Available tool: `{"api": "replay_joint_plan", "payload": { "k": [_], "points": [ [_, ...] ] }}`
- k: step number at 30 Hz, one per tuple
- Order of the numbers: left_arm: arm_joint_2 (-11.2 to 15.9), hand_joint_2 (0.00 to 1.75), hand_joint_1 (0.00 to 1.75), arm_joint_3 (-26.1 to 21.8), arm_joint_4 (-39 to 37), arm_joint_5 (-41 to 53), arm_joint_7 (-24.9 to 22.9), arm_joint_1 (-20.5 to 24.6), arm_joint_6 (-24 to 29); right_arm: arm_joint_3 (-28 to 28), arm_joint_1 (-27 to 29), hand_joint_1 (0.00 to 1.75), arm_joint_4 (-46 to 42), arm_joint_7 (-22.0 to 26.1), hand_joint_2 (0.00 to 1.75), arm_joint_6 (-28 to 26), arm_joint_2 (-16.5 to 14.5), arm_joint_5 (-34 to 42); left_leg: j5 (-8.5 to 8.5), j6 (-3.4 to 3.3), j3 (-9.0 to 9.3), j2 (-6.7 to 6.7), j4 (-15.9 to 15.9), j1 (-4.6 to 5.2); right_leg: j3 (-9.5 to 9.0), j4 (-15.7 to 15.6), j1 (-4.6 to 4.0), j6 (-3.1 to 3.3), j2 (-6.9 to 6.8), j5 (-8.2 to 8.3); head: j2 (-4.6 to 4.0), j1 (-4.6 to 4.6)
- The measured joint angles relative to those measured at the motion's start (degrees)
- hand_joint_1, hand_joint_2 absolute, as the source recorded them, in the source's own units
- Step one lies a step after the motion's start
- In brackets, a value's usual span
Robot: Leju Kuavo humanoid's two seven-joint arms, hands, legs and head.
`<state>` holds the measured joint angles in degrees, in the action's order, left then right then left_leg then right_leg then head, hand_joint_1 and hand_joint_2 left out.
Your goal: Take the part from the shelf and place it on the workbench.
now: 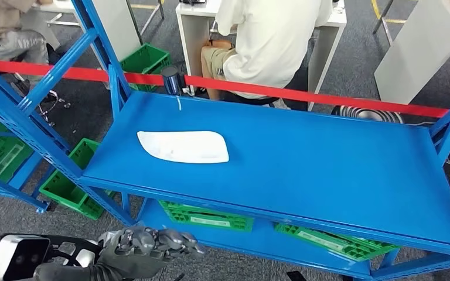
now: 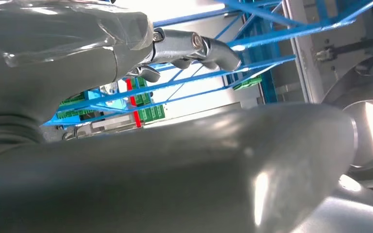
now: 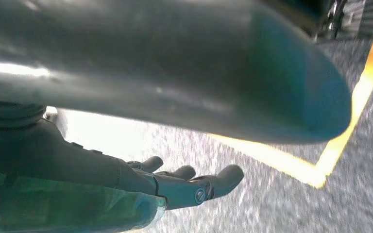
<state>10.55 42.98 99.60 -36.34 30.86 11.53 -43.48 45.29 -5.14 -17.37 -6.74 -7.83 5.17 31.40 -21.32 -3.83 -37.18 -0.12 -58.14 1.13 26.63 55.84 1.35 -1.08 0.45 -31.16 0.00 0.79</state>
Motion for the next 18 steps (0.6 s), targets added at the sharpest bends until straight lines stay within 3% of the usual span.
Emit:
{"api": "replay_joint_plan", "payload": {
  "k": [2,4,6,7,8,10,11,13,15,18],
  "points": [
    [-0.1,0.0,0.0,-0.1,0.2,0.0,0.0,0.0,-0.1,0.0,-0.1,0.0,0.0,-0.1,0.0,0.0,-0.1,0.0,-0.34,-0.43,1.69,0.06,2.4,-0.33,0.37,1.0,-0.23,-0.06,-0.25,-0.8,0.0,-0.07],
    [-0.1,0.0,0.0,-0.1,0.2,-0.2,-0.1,0.0,0.0,0.0,-0.2,0.0,0.0,-0.1,0.0,0.0,0.1,0.1,-0.64,-0.45,3.1,0.05,4.0,-0.66,3.7,6.9,-0.28,0.31,-0.36,-2.84,0.0,-0.25],
    [-0.2,0.87,0.0,0.0,0.0,-0.7,-0.6,-0.2,0.2,0.0,-0.1,0.0,0.0,-0.1,0.0,0.0,0.3,0.5,-1.18,-0.3,3.64,-0.16,4.1,-0.69,8.79,14.5,-0.18,0.25,-0.35,-4.65,0.0,-0.25],
    [-0.2,1.31,0.0,0.1,-0.1,-1.1,-1.0,-0.3,0.3,0.0,0.0,0.0,0.0,-0.1,0.0,-0.1,0.5,0.7,-1.54,-0.12,3.92,-0.33,4.0,-0.71,10.55,16.2,-0.08,-0.21,-0.36,-4.4,0.0,-0.24],
    [-0.2,1.75,0.0,0.1,-0.2,-1.4,-1.4,-0.4,0.4,0.0,0.2,0.0,0.0,-0.1,0.0,-0.1,0.6,0.9,-1.92,0.1,4.24,-0.5,3.8,-0.77,11.21,15.7,0.07,-0.96,-0.37,-3.07,0.0,-0.22],
    [-0.2,1.75,0.0,0.2,-0.4,-1.6,-2.1,-0.4,0.5,0.0,0.5,0.0,0.1,0.0,0.0,-0.1,0.7,1.2,-3.0,0.82,4.75,-0.7,3.0,-0.95,9.74,8.8,0.49,-2.72,-0.51,1.75,0.0,-0.25],
    [-0.2,1.75,0.0,0.2,-0.5,-1.5,-2.4,-0.5,0.7,0.0,0.6,0.0,0.1,0.2,0.0,-0.1,0.7,1.5,-3.64,1.28,4.74,-0.76,2.3,-0.88,8.67,5.6,0.61,-3.12,-0.6,3.69,0.0,-0.3],
    [-0.2,1.75,0.0,0.3,-0.6,-0.4,-3.3,-0.6,1.6,0.0,0.8,0.0,0.1,0.6,0.0,-0.2,0.6,2.0,-4.59,1.99,4.44,-0.85,1.0,-0.7,7.68,2.7,0.58,-2.39,-0.63,5.14,0.0,-0.23],
    [-0.2,1.75,0.0,0.4,-0.8,2.1,-4.3,-0.7,3.5,0.0,1.1,0.0,0.1,1.0,0.0,-0.2,0.5,2.8,-5.01,2.29,4.28,-0.89,0.5,-0.74,7.65,3.0,0.55,-1.13,-0.46,4.83,0.0,-0.03],
    [-0.2,1.75,0.0,0.4,-1.4,8.8,-5.8,-0.8,9.1,-0.1,1.9,0.0,0.2,1.8,0.0,-0.3,0.4,4.4,-7.19,3.12,2.95,-0.56,-2.8,-1.16,7.01,2.9,0.83,-0.14,-0.38,4.53,0.0,0.14]
  ]
}}
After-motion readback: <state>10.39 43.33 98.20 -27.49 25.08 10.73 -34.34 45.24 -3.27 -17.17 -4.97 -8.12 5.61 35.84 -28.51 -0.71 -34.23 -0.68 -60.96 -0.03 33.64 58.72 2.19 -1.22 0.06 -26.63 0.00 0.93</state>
